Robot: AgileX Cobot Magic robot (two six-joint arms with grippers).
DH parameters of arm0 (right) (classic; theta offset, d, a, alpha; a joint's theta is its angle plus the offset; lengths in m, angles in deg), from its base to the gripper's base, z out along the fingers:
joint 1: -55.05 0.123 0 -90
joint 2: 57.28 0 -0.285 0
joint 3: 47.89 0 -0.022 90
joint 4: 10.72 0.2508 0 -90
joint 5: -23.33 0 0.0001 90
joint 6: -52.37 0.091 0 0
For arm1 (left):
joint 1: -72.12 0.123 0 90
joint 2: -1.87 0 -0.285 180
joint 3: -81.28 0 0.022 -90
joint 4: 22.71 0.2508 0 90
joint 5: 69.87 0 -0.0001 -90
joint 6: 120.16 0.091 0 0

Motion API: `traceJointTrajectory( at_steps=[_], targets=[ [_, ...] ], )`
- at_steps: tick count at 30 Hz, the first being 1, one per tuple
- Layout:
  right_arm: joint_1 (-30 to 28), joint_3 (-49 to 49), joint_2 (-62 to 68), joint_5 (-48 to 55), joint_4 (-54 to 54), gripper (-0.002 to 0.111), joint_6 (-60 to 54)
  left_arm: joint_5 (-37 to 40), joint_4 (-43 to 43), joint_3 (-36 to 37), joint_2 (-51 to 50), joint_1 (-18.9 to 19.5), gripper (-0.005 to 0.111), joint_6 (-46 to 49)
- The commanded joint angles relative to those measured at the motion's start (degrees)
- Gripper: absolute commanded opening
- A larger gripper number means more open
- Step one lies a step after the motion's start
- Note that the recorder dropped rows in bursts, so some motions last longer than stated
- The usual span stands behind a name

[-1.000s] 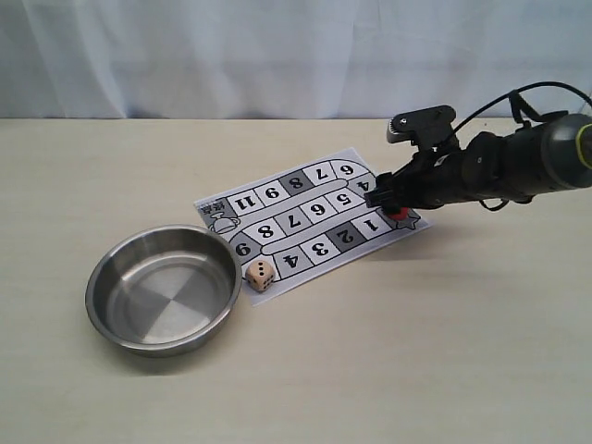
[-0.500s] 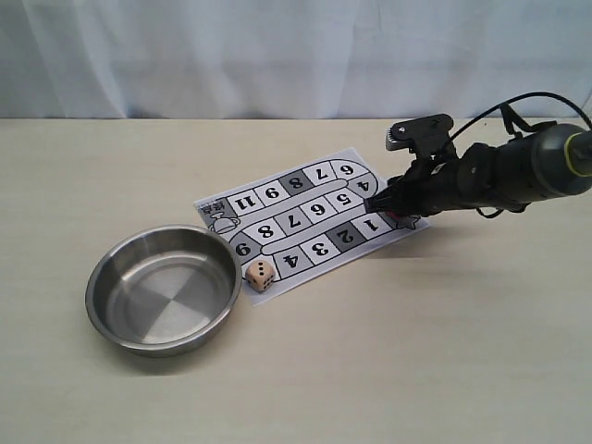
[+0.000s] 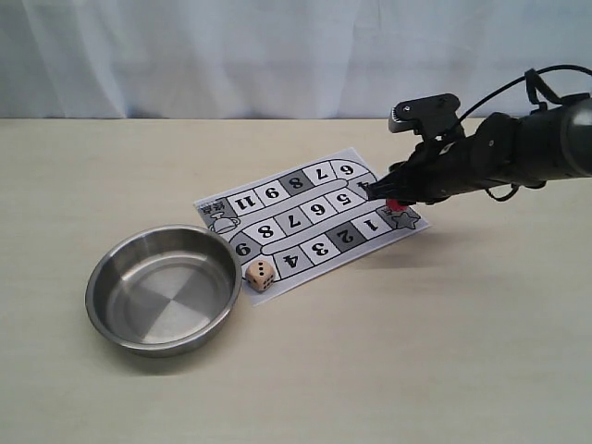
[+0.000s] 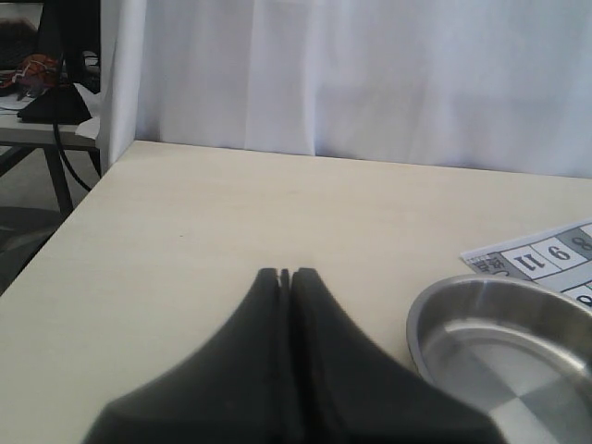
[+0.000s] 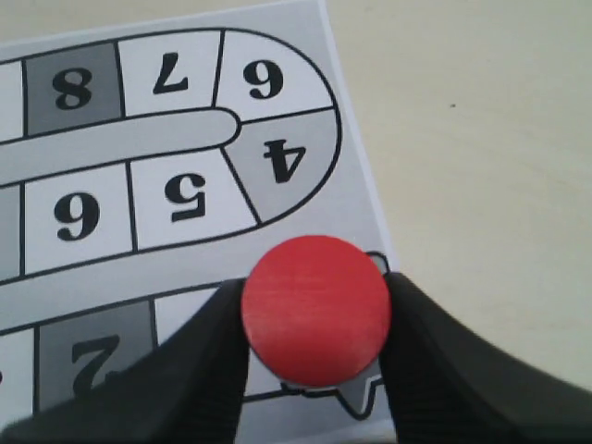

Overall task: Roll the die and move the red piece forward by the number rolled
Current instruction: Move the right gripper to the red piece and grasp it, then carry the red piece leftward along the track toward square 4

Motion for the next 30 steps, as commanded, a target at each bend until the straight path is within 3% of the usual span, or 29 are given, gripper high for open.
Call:
traceJointTrajectory(
  at_steps=[1,11,22,30],
  targets=[
    [0.66,-0.07,-0.22,3.38,-0.14,0.004,-0.41,-0.64,0.09,-0.3,0.06,-0.01,0.0,0.01],
    [5.94,-0.07,0.39,-1.35,-0.14,0.004,-2.34,-0.64,0.09,-0.3,0.06,-0.01,0.0,0.01],
    [5.81,-0.07,4.8,-2.53,-0.38,0.004,-4.92,-0.64,0.09,-0.3,0.06,-0.01,0.0,0.01],
    [5.97,-0.07,-0.32,-0.68,-0.17,0.004,-3.94,-0.64,0.09,-0.3,0.06,-0.01,0.0,0.01]
  ],
)
